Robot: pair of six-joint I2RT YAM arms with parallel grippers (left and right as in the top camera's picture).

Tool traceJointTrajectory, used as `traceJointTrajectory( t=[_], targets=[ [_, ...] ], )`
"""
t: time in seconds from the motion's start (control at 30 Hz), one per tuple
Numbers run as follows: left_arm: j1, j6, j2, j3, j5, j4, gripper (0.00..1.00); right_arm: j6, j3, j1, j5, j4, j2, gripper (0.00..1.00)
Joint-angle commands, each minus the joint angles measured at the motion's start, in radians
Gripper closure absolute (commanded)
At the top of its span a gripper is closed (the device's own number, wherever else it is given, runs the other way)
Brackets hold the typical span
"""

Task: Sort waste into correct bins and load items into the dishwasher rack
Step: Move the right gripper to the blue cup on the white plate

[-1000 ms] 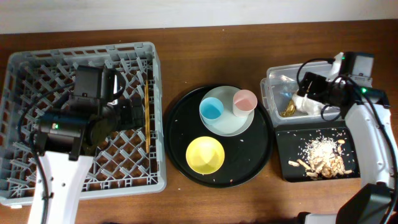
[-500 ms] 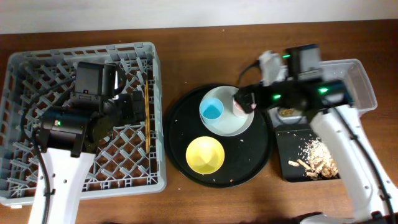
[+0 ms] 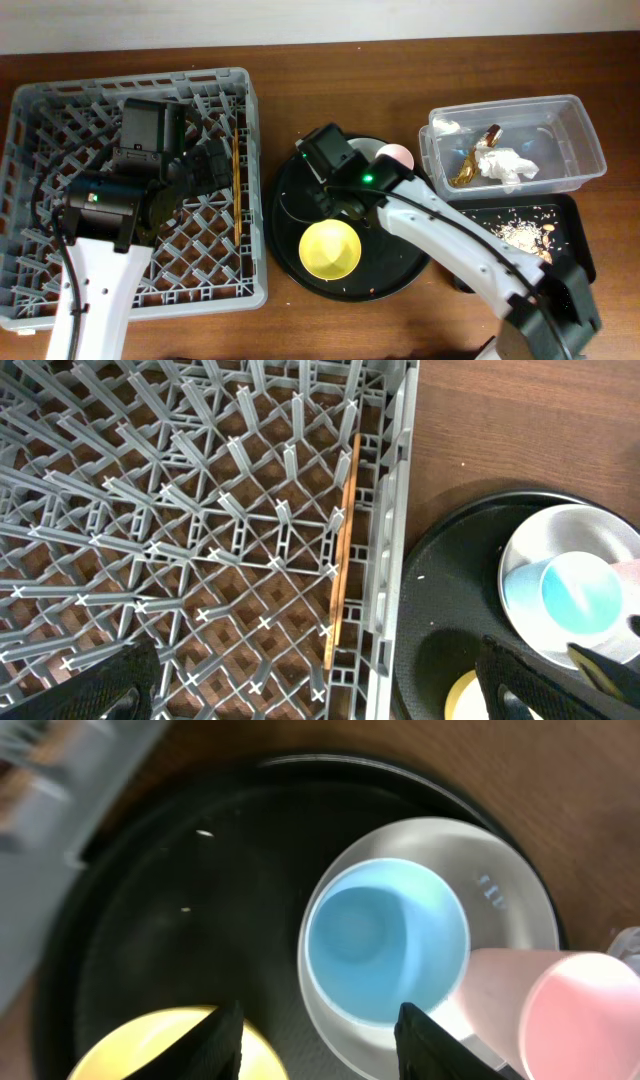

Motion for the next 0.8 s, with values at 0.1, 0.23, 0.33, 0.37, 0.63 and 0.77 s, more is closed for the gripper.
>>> traceJointTrajectory(
  t=[0.1, 0.23, 0.33, 0.37, 0.63, 0.77],
  targets=[
    [0.000, -0.014, 0.002, -0.003, -0.018, 0.001, 0.01, 0.011, 0.011, 0.005, 0.052, 0.047, 0.100, 0.50],
    [0.000, -0.014, 0.002, -0.003, -0.018, 0.001, 0.01, 0.004, 0.011, 0.005, -0.027, 0.069, 0.135, 0.51],
    [0.000, -0.014, 0.002, -0.003, -0.018, 0.000, 0.01, 0.004, 0.011, 0.004, -0.026, 0.071, 0.152, 0.57],
    [0.000, -0.014, 0.002, -0.003, -0.018, 0.000, 0.01, 0.004, 0.011, 0.003, -0.025, 0.070, 0.161, 0.64],
    [0.000, -0.014, 0.001, -0.003, -0.024, 0.005, 0.01, 0.004, 0.031, 0.004, -0.026, 0.056, 0.143, 0.96],
    [0.000, 0.011, -0.007, -0.002, 0.012, 0.018, 0.01, 0.004, 0.151, 0.004, -0.027, -0.041, 0.032, 0.96]
  ],
)
